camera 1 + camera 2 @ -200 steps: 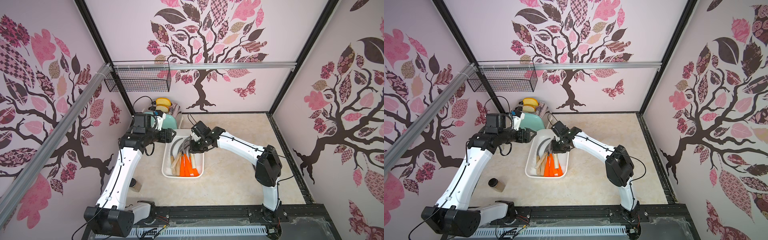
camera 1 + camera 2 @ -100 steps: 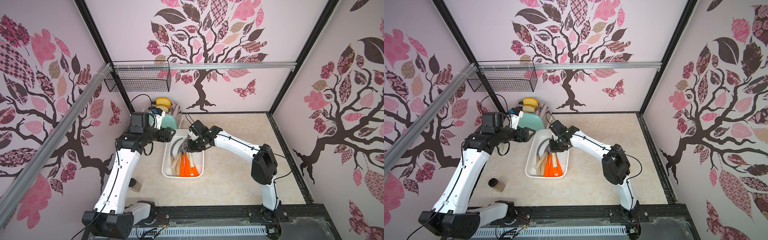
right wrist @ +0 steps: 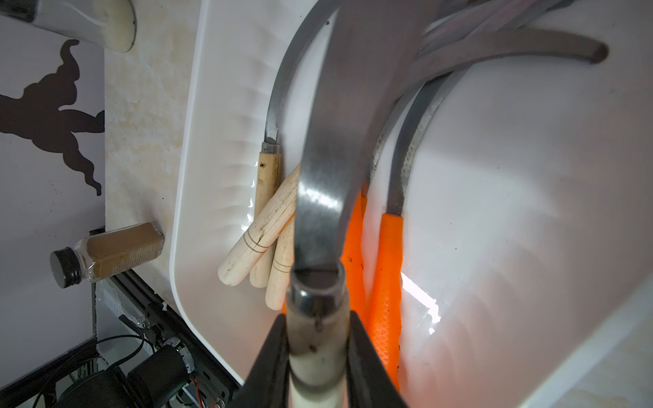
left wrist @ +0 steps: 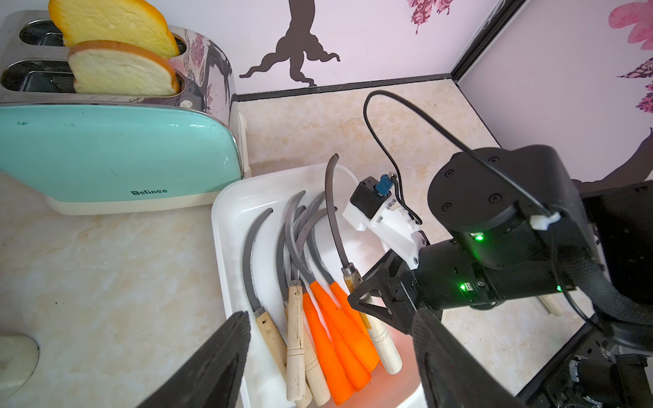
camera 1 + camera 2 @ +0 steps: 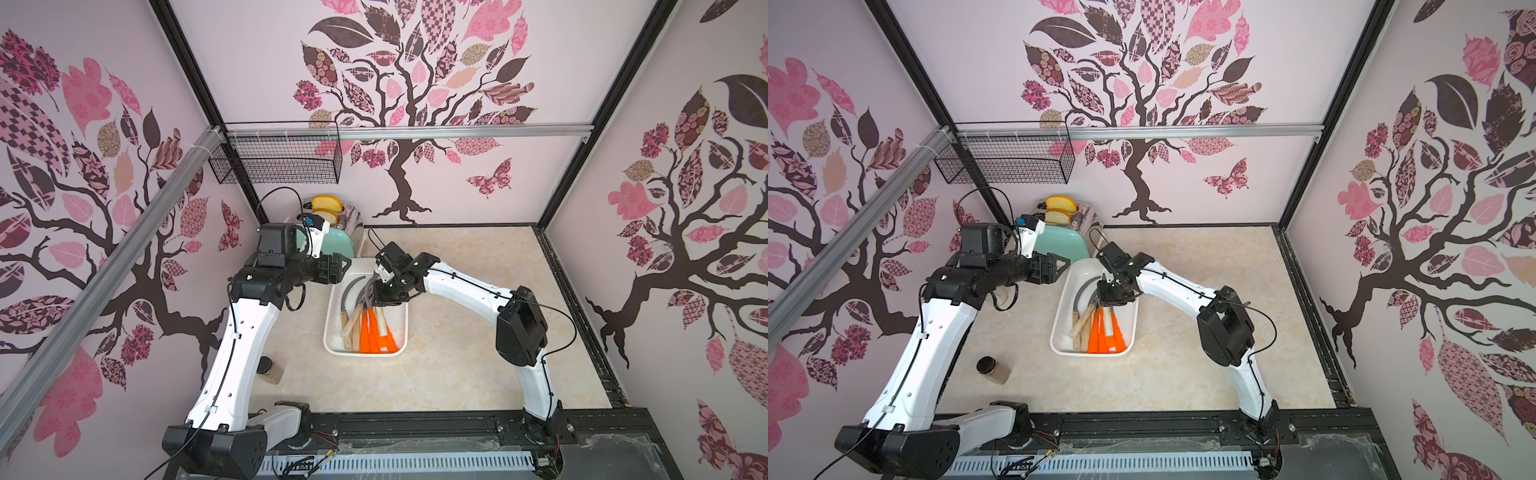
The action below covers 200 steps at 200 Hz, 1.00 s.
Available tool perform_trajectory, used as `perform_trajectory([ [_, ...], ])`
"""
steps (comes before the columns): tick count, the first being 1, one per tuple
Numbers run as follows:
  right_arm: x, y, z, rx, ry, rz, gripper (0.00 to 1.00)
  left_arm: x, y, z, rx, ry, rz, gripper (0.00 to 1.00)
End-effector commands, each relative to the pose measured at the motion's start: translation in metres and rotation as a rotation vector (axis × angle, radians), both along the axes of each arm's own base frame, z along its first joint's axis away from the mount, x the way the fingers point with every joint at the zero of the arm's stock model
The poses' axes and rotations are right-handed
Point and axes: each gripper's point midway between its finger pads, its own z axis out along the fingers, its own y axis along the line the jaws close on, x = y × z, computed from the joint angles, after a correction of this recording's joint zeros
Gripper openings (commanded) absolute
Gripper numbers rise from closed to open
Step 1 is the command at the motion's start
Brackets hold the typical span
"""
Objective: Put small sickles into storage boxes
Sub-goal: Place the sickle in the storage box.
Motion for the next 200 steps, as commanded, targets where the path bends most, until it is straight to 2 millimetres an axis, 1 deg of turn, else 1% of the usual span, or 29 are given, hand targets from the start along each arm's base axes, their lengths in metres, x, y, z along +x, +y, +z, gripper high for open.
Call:
perform_trajectory([
  [1, 0.001, 0.006, -0.001, 0.007, -0.003, 0.022, 0.0, -0.005, 0.001, 0.006, -0.004, -0.017, -0.002, 0.77],
  [19, 0.001, 0.008, -0.004, 0.004, 0.002, 0.029, 0.0, -0.005, 0.001, 0.005, 0.001, -0.017, -0.003, 0.77],
  [50, 0.0, 0.009, -0.02, -0.013, 0.025, 0.035, 0.0, -0.004, 0.001, -0.001, 0.0, -0.007, -0.001, 0.77],
  [112, 0.004, 0.011, -0.043, -0.043, 0.046, 0.03, 0.0, -0.003, 0.0, -0.002, 0.002, -0.008, -0.003, 0.77],
  [161, 0.002, 0.01, -0.054, -0.062, 0.065, 0.037, 0.0, -0.003, -0.001, -0.005, 0.002, -0.005, -0.007, 0.77],
  [200, 0.0, 0.011, -0.056, -0.058, 0.08, 0.04, 0.0, -0.002, -0.002, -0.003, 0.001, -0.01, -0.01, 0.77],
])
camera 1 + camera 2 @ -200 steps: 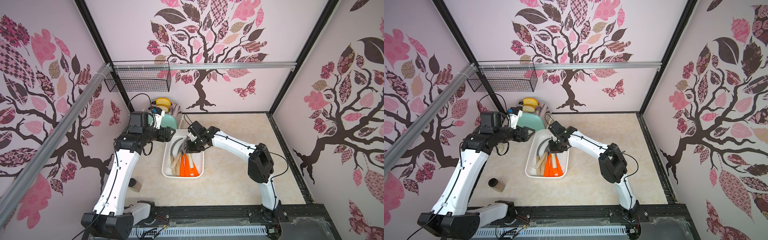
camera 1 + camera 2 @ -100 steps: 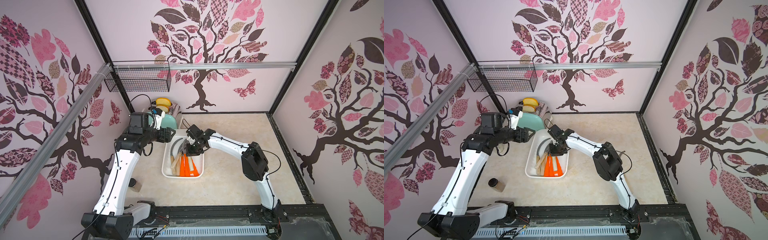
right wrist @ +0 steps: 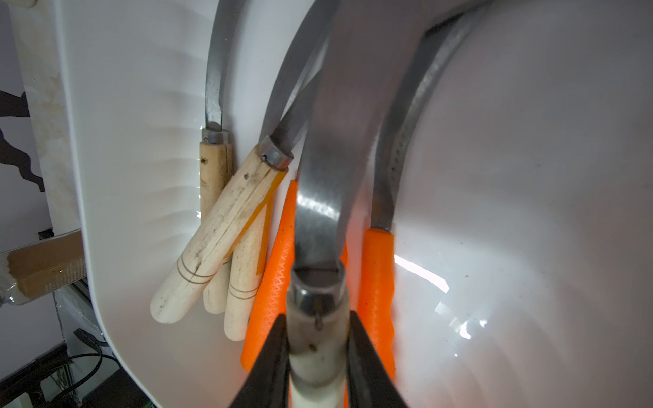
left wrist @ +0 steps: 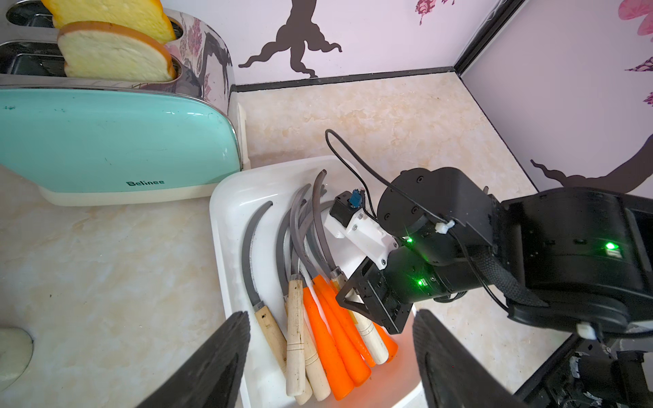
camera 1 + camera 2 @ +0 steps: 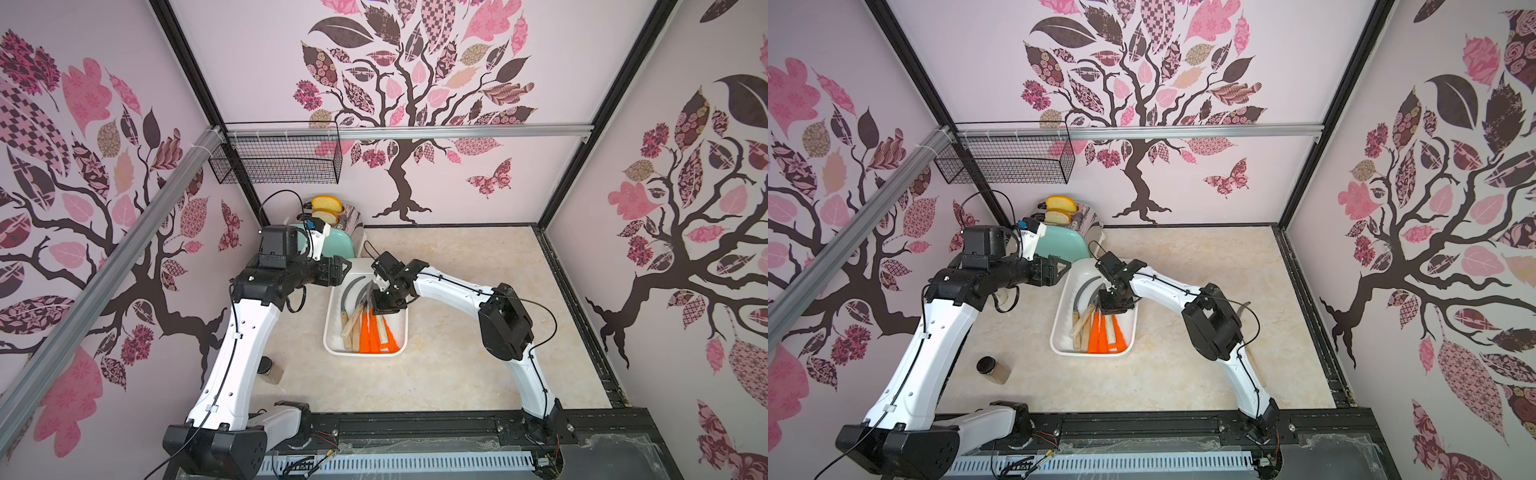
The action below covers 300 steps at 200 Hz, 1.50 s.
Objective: Put small sickles into storage boxes
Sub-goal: Place the sickle in the storage box.
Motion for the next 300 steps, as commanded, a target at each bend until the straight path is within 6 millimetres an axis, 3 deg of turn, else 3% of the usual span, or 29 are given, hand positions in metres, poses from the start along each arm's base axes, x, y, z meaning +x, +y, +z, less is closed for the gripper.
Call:
perform_trajectory([
  [1, 0.001, 0.008, -0.002, 0.005, 0.007, 0.019, 0.0, -0.002, -0.002, 0.006, -0.002, -0.028, -0.009, 0.77],
  [94, -0.001, 0.009, -0.013, -0.011, 0.042, 0.025, 0.06, -0.004, -0.003, 0.01, -0.004, -0.028, -0.013, 0.77],
  [107, -0.002, 0.009, -0.013, -0.012, 0.044, 0.026, 0.09, -0.004, -0.003, 0.01, -0.007, -0.03, -0.014, 0.77],
  [124, -0.002, 0.008, -0.013, -0.013, 0.047, 0.027, 0.2, -0.004, -0.003, 0.011, -0.008, -0.031, -0.014, 0.77],
  [168, -0.003, 0.007, -0.015, -0.019, 0.048, 0.028, 0.28, -0.004, -0.004, 0.013, -0.011, -0.035, -0.015, 0.77],
  [257, -0.003, 0.007, -0.019, -0.029, 0.053, 0.033, 0.36, -0.005, -0.004, 0.013, -0.012, -0.034, -0.016, 0.77],
  [300, 0.002, 0.004, -0.01, -0.036, 0.019, 0.026, 0.37, -0.005, -0.003, 0.015, -0.009, -0.04, -0.012, 0.77],
])
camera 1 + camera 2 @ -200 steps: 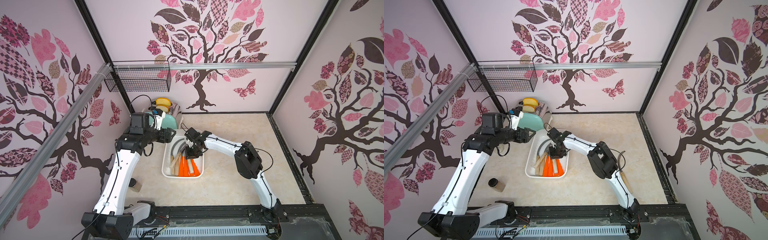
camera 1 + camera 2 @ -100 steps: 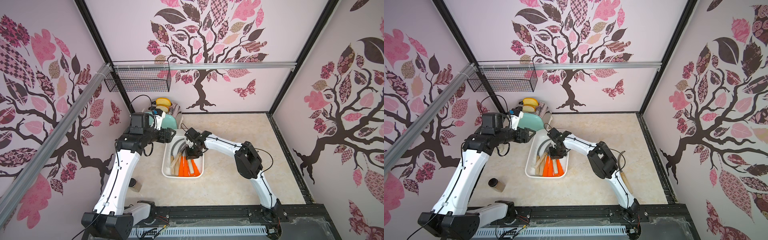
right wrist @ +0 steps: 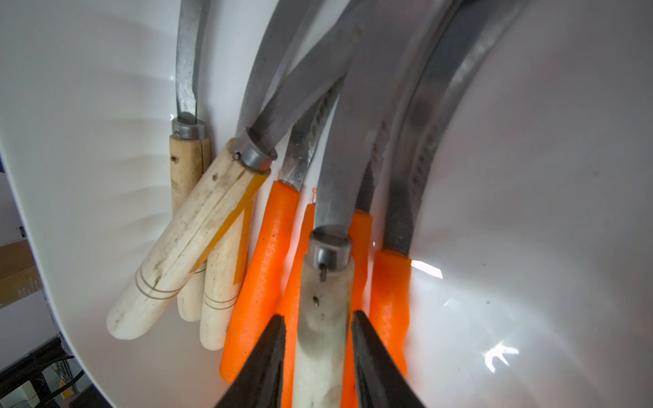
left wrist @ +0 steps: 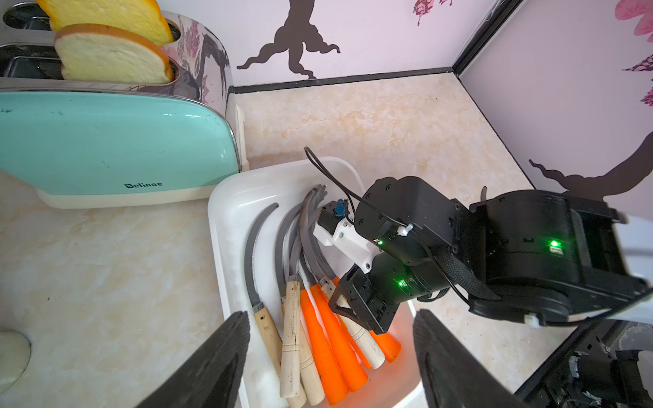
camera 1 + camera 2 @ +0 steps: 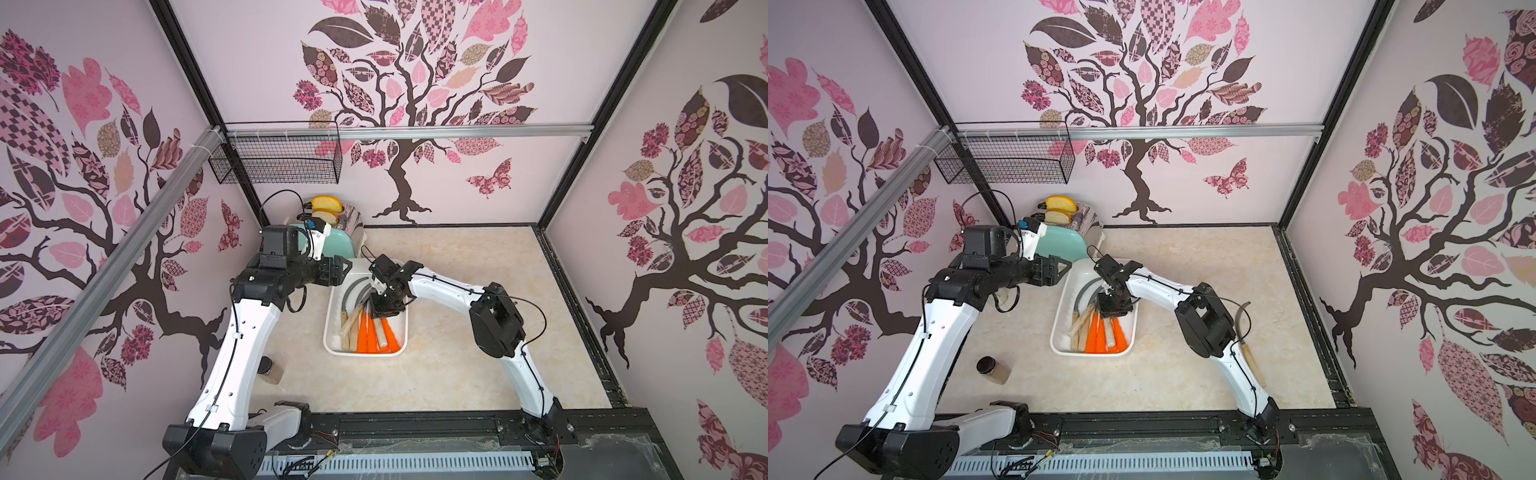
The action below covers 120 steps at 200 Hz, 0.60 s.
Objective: Put small sickles into storage boxes
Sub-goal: Place the sickle in the storage box.
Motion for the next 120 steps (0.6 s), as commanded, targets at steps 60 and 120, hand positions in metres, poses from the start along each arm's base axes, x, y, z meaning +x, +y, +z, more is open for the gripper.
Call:
perform_trajectory([
  [60, 0.024, -0.016, 0.048, -0.077, -0.184, -0.019, 0.39, -0.003, 0.0, 0.02, -0.005, -0.058, 0.0, 0.77],
  [120, 0.054, -0.068, 0.129, -0.12, -0.541, -0.178, 0.37, -0.002, 0.001, 0.024, -0.005, -0.07, 0.002, 0.77],
])
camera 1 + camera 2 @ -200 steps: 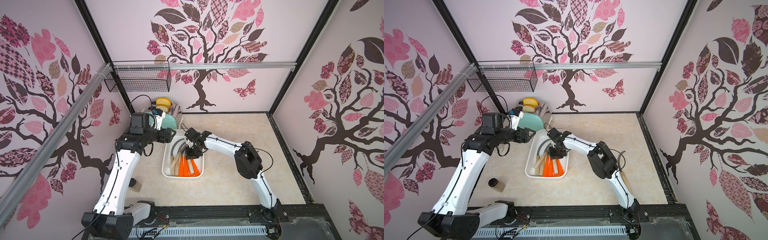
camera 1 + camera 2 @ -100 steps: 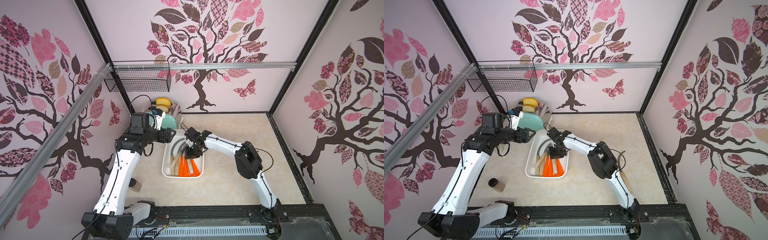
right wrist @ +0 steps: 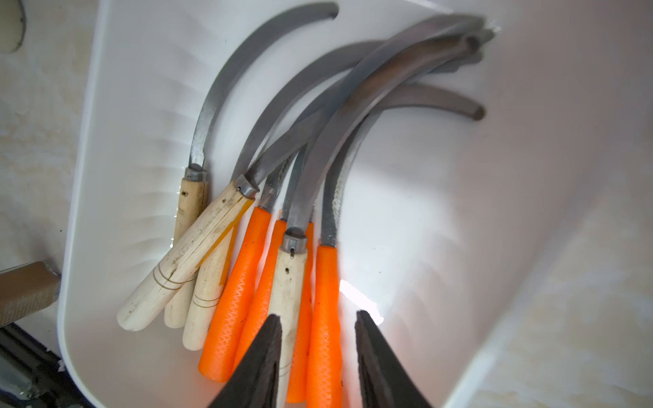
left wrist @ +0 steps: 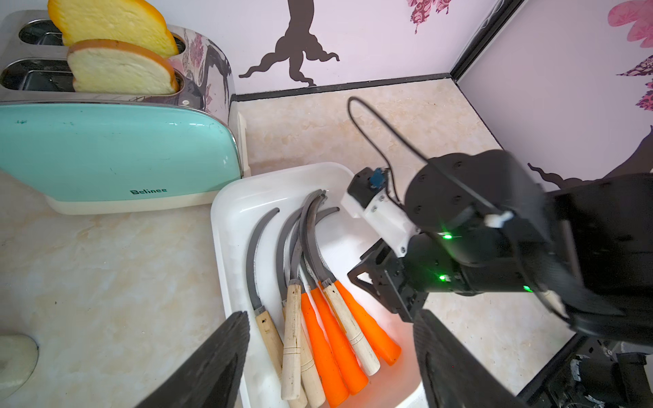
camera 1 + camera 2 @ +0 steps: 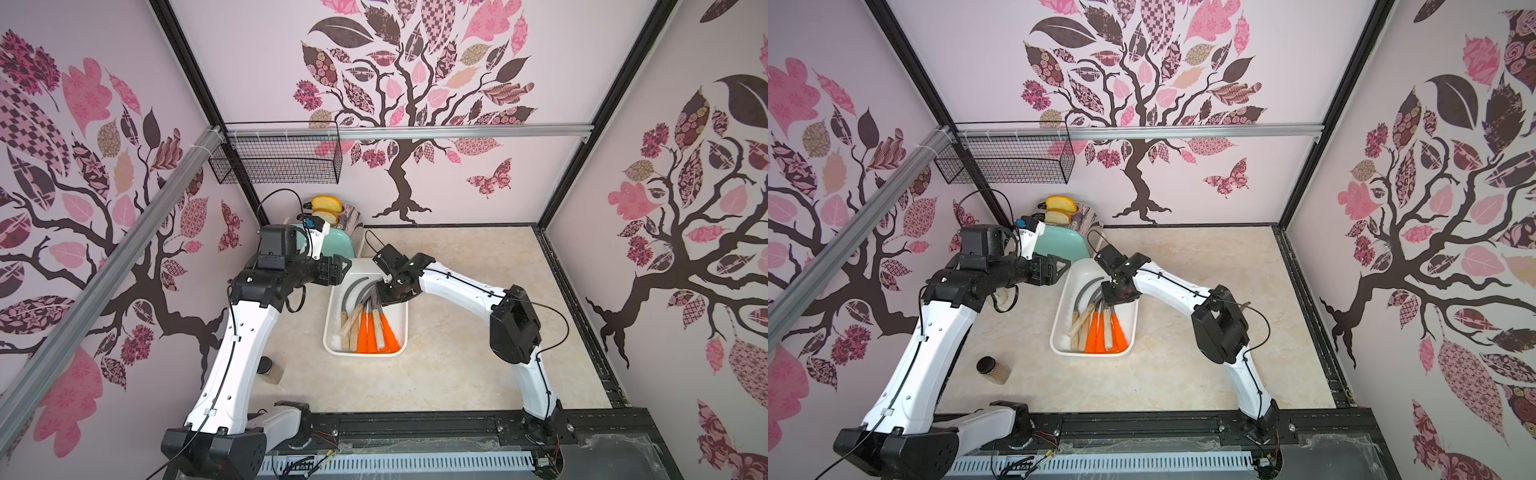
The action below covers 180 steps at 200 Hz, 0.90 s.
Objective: Put small sickles into storage boxes
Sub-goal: Place the sickle in the storage box, then pick up the sickle at the center of the board.
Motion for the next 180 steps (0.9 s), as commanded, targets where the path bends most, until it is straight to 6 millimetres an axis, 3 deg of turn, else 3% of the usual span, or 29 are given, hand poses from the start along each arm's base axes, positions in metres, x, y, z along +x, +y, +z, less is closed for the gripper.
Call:
perform_trajectory([
  [1, 0.021, -0.028, 0.057, -0.016, -0.231, -0.089, 0.37, 0.0, 0.0, 0.016, -0.004, -0.047, 0.0, 0.77],
  [27, 0.026, -0.066, 0.098, -0.023, -0.391, -0.193, 0.37, 0.0, -0.002, 0.017, -0.014, -0.046, -0.004, 0.77],
  [50, 0.031, -0.107, 0.105, 0.04, -0.359, -0.28, 0.43, 0.001, -0.004, 0.019, -0.022, -0.052, -0.014, 0.77],
  [68, 0.033, -0.138, 0.104, 0.086, -0.326, -0.337, 0.51, -0.014, -0.02, 0.021, -0.048, -0.047, -0.136, 0.77],
  [79, 0.029, -0.154, 0.112, 0.086, -0.357, -0.357, 0.64, -0.022, -0.029, 0.025, -0.065, -0.066, -0.194, 0.78],
  [89, 0.025, -0.169, 0.119, 0.057, -0.388, -0.38, 0.97, -0.029, -0.036, 0.023, -0.047, -0.069, -0.231, 0.79],
  [92, 0.023, -0.172, 0.12, 0.045, -0.395, -0.383, 0.99, -0.03, -0.037, 0.023, -0.039, -0.07, -0.237, 0.79],
  [133, 0.011, -0.23, 0.131, -0.109, -0.458, -0.505, 1.0, -0.031, -0.046, 0.019, -0.046, -0.048, -0.261, 0.81],
  [180, -0.013, -0.277, 0.102, -0.081, -0.34, -0.578, 1.0, -0.028, -0.05, 0.019, -0.06, -0.043, -0.265, 0.82],
])
